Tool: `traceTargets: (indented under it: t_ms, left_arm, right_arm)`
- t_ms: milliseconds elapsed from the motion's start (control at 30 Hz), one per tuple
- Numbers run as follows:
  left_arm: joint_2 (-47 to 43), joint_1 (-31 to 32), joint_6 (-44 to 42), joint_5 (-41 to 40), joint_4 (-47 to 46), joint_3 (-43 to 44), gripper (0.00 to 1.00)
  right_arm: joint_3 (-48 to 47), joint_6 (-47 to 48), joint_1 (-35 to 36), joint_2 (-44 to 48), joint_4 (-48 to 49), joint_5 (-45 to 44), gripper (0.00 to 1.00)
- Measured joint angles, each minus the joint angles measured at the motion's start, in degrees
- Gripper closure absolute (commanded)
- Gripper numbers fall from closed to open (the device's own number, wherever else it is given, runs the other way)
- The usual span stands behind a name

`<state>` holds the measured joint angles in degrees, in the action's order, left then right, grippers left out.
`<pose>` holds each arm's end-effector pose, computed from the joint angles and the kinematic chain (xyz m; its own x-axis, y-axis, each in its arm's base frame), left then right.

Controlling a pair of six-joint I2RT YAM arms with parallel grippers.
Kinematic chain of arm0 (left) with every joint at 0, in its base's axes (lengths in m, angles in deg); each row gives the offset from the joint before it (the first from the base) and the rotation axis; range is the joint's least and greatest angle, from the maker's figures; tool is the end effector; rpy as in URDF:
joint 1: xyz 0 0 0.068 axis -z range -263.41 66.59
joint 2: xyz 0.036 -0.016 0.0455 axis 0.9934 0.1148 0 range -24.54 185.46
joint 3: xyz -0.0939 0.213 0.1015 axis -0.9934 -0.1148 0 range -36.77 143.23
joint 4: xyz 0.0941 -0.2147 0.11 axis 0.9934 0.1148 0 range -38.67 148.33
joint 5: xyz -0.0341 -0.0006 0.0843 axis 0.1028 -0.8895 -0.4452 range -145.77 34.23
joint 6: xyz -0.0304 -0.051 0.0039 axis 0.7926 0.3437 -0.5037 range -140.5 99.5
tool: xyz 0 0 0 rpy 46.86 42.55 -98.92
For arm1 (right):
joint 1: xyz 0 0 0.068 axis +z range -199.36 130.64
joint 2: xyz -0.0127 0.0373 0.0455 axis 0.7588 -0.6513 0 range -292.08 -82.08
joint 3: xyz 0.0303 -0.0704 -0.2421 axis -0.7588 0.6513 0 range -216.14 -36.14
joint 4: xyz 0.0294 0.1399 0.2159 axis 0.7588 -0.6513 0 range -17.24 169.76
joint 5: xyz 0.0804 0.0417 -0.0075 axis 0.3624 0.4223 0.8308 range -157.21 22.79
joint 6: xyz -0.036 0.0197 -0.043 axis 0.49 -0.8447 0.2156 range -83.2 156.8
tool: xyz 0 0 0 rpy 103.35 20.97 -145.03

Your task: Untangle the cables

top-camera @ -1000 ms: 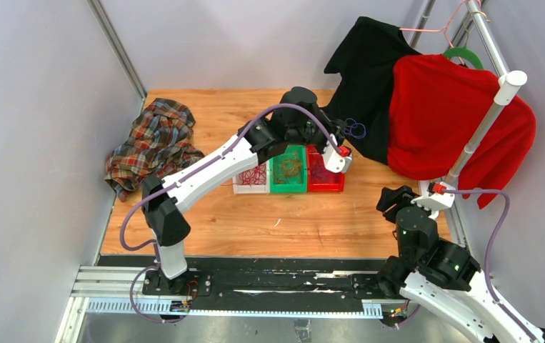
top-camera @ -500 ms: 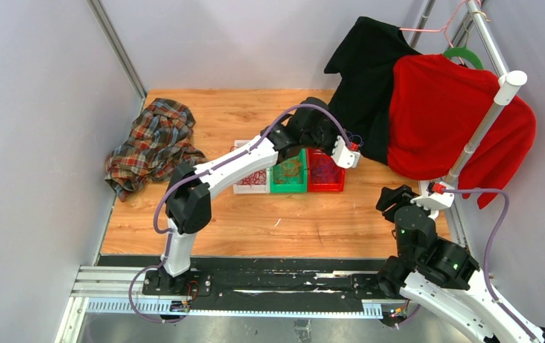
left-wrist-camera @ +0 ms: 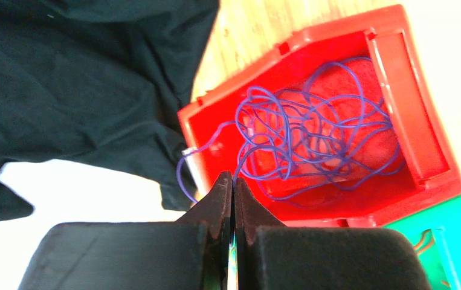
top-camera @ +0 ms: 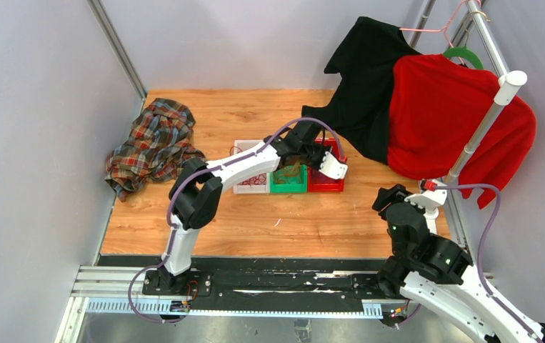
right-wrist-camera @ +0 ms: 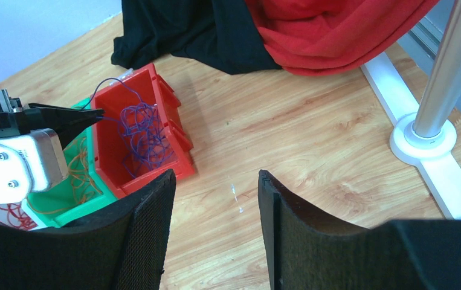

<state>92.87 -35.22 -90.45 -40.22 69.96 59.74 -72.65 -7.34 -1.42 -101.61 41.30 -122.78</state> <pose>0.3045 -0.3580 0.2263 0.6586 0.6211 -0.4247 0.6920 -0.2783 0.6661 0.0907 0.0470 0.2874 -0.1102 0.4656 -0.8781 0.2385 0.8700 0.4314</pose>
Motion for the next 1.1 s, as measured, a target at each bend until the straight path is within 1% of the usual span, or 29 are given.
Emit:
traceTargets:
  t_ms: [33, 67, 200, 233, 267, 300, 367, 467, 600, 700, 800, 867, 933, 1000, 1100]
  left_arm:
    - [0.48, 0.0, 0.37, -0.2, 0.35, 0.0, 0.99]
    - [0.81, 0.0, 0.76, -0.26, 0.57, 0.0, 0.93]
    - [2.75, 0.0, 3.28, -0.85, 2.14, 1.18, 0.55]
    - [3.43, 0.0, 4.52, -1.2, 3.58, 2.45, 0.44]
    - [3.89, 0.0, 5.22, -1.36, 4.76, 3.61, 0.28]
    - [4.24, -0.02, 6.29, -1.49, 6.27, 5.03, 0.16]
    - [4.5, -0.17, 8.39, -1.31, 9.79, 8.33, 0.01]
    - [4.26, -0.87, 13.14, 0.07, 16.06, 15.02, 0.02]
    - [2.62, -3.1, 19.98, 2.34, 25.14, 23.56, 0.02]
    - [-1.77, -6.49, 26.18, 3.89, 29.55, 25.24, 0.02]
    - [-7.69, -12.52, 33.51, 4.9, 31.08, 25.07, 0.02]
    - [-12.55, -18.32, 39.01, 4.96, 29.35, 22.49, 0.02]
    - [-17.31, -24.22, 43.76, 4.83, 26.16, 17.59, 0.02]
    - [-22.58, -31.21, 48.46, 4.28, 21.42, 9.46, 0.02]
    - [-28.28, -38.32, 53.33, 2.95, 12.96, -4.44, 0.02]
  right_arm:
    - [0.26, -0.11, 0.0, -0.37, 0.0, 0.0, 0.47]
    - [0.55, -0.24, 0.0, -0.7, 0.02, 0.04, 0.47]
    - [1.62, -0.52, 0.0, -2.4, 0.15, 0.13, 0.41]
    - [1.77, -0.48, 0.0, -2.91, 0.46, 0.26, 0.39]
    - [1.84, -0.46, 0.0, -3.39, 0.76, 0.46, 0.36]
    - [1.92, -0.35, 0.0, -4.0, 1.25, 0.63, 0.33]
    - [2.08, 0.26, 0.0, -5.4, 2.56, 1.18, 0.3]
    - [2.32, 1.92, -0.02, -8.09, 5.57, 2.08, 0.29]
    - [2.36, 5.55, -0.94, -13.97, 11.67, 4.35, 0.28]
    - [2.36, 8.31, -3.26, -22.03, 17.7, 6.99, 0.28]
    - [2.32, 11.32, -6.38, -31.78, 24.63, 9.73, 0.28]
    - [2.25, 14.23, -8.87, -38.86, 30.12, 11.1, 0.27]
    - [2.1, 17.97, -11.04, -44.57, 34.47, 11.37, 0.27]
    - [0.42, 21.33, -13.49, -49.42, 36.65, 11.43, 0.27]
    - [-2.08, 24.87, -20.11, -54.45, 40.0, 11.13, 0.27]
